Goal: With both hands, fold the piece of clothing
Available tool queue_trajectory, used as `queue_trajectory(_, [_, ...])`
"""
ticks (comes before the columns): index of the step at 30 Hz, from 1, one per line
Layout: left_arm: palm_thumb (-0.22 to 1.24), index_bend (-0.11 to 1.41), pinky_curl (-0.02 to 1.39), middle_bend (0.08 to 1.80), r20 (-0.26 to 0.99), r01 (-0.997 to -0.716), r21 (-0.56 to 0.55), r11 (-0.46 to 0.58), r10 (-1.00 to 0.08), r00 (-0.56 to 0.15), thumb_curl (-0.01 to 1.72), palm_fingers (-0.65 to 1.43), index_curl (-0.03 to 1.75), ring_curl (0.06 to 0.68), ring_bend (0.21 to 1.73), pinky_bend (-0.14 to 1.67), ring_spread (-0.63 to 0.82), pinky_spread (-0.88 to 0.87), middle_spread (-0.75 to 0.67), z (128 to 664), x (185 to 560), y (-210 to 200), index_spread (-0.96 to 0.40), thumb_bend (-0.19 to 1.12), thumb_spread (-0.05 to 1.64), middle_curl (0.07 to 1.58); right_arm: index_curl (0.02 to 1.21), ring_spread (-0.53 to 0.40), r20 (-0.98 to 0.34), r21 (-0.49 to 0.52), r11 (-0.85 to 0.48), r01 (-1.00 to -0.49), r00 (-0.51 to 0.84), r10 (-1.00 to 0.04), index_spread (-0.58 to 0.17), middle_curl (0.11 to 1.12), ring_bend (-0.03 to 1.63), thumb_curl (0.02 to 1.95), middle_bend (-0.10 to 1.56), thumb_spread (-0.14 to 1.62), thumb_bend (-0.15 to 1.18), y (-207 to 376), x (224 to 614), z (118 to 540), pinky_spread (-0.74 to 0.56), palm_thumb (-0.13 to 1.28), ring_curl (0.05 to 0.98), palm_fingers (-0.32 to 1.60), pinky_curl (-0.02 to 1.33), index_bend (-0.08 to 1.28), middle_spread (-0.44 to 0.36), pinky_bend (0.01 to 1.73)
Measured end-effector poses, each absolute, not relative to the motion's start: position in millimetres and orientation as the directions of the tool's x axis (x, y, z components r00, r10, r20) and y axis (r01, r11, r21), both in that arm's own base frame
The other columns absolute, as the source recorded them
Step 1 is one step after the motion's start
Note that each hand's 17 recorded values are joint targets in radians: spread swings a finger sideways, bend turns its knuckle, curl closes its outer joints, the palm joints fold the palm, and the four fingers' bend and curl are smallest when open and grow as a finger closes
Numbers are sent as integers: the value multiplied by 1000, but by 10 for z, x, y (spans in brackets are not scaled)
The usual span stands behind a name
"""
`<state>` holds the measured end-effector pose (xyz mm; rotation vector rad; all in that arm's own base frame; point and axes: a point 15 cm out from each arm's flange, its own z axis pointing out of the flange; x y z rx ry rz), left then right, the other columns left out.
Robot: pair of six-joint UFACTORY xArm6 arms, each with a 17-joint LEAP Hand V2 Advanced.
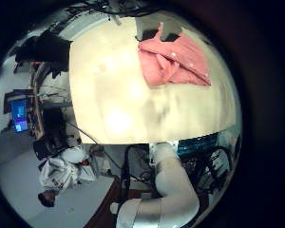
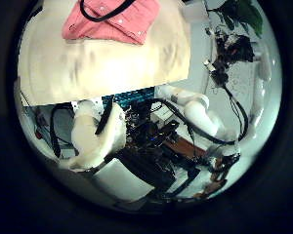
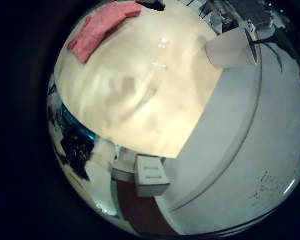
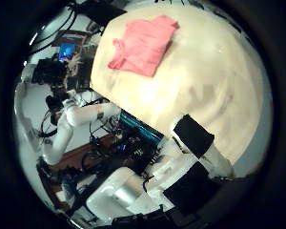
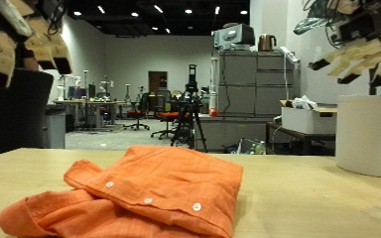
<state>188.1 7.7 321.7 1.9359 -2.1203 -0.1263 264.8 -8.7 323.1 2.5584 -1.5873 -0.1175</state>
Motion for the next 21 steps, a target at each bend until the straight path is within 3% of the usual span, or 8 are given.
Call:
queue_trajectory(10, [514, 157, 321, 216, 158, -966, 241, 99, -986, -61, 339, 77, 282, 226, 422, 243, 502, 470, 227, 3264, 1849, 42, 123, -17, 1184, 345, 256, 203, -10, 182, -452, -874, 458, -889, -319, 356, 511, 414, 293, 1300, -16, -76, 2529, 3254, 427, 689, 265, 126, 338, 154, 147, 374])
queue_trajectory(21, [514, 156, 320, 212, 180, -976, 188, 112, -981, -78, 339, 74, 282, 224, 422, 243, 500, 470, 246, 3492, 1791, -176, 122, -17, 1183, 344, 279, 238, -65, 226, -428, -875, 425, -903, -312, 348, 393, 357, 267, 1325, -15, 91, 2328, 3336, 420, 632, 233, 115, 324, 170, 149, 363])
